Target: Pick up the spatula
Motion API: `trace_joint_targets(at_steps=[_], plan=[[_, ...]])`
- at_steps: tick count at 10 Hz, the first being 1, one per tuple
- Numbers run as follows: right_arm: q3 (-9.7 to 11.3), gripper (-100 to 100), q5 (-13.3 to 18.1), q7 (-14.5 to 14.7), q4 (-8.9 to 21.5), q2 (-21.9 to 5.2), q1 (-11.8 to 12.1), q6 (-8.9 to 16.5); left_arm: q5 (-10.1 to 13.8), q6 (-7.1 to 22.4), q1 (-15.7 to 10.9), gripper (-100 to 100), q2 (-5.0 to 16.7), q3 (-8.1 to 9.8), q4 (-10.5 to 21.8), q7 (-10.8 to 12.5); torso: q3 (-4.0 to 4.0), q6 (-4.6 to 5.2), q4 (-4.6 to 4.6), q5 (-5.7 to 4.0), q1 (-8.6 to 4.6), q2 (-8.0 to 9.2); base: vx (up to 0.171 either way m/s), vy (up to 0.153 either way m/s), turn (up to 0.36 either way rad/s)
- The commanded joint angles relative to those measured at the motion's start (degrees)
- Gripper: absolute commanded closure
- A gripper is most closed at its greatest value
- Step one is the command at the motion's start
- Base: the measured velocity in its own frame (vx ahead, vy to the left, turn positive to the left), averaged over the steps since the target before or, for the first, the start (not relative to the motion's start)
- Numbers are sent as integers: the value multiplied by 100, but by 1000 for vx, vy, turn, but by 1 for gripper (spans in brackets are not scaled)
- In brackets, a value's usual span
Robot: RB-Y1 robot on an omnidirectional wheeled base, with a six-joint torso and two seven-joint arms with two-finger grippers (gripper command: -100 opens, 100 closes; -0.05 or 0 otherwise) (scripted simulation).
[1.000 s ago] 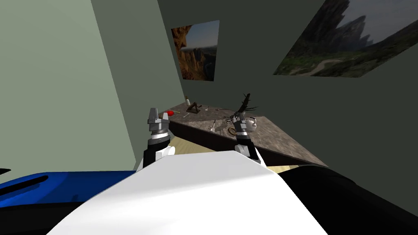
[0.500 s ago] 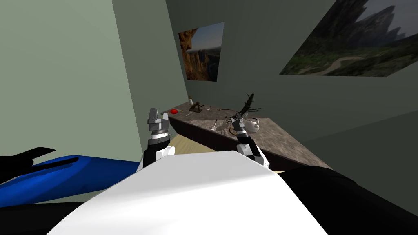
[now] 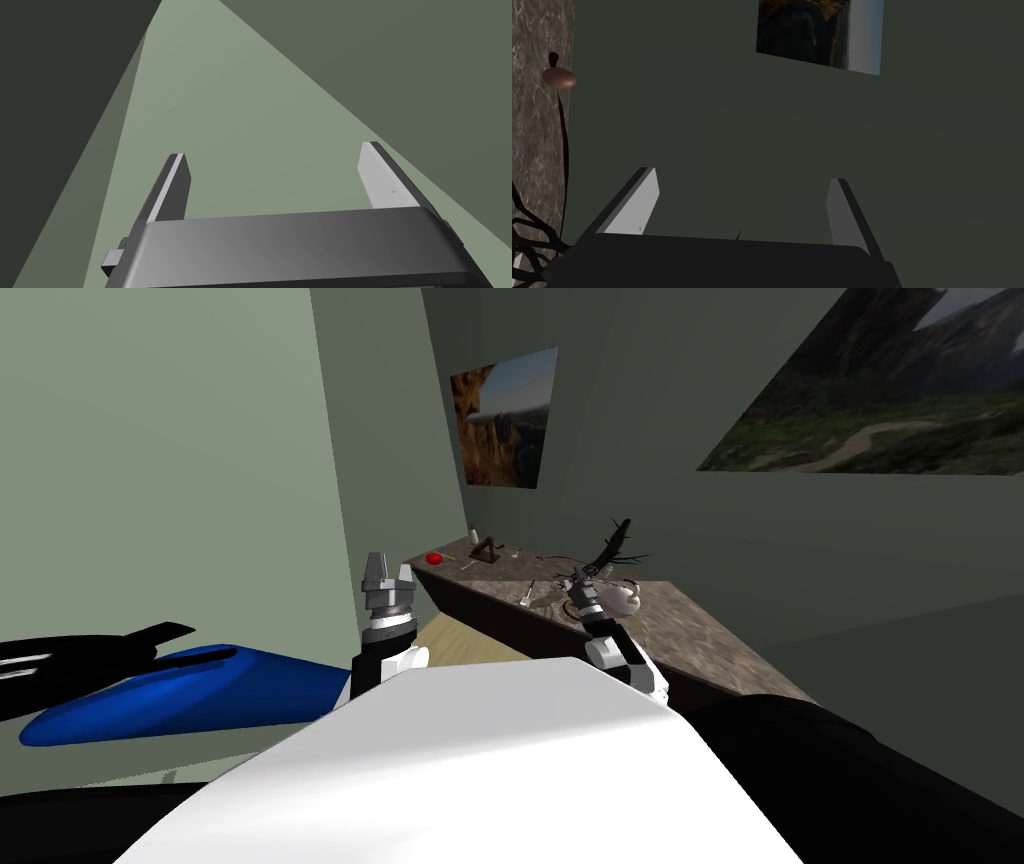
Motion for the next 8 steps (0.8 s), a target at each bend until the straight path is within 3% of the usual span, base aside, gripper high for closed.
trace_joint_targets(at_steps=[1,4,5,6,7,8], plan=[[-14,-100,-199,-40,24,-286,-32,286,0,0,0,0,0,0,0,0,0,0,0,0,0,0,-46,-20,152],[-24,-100,-372,-66,30,-552,-52,587,0,0,0,0,0,0,0,0,-1,-2,0,1,2,-1,-34,-11,94],[-33,-100,-545,-87,42,-805,-69,800,0,0,0,0,0,0,0,0,-2,0,-1,1,4,-3,-39,-1,134],[-33,-100,-545,-87,42,-807,-69,864,0,0,0,0,0,0,0,0,-1,-2,0,2,6,-1,-32,-6,86],[-38,-100,-717,-101,58,-1063,-80,1076,0,0,0,0,0,0,0,0,-2,0,-1,1,5,-3,-32,2,162],[-38,-100,-717,-101,58,-1063,-80,1142,0,0,0,0,0,0,0,0,-2,-3,-1,1,6,-4,-26,-3,76]])
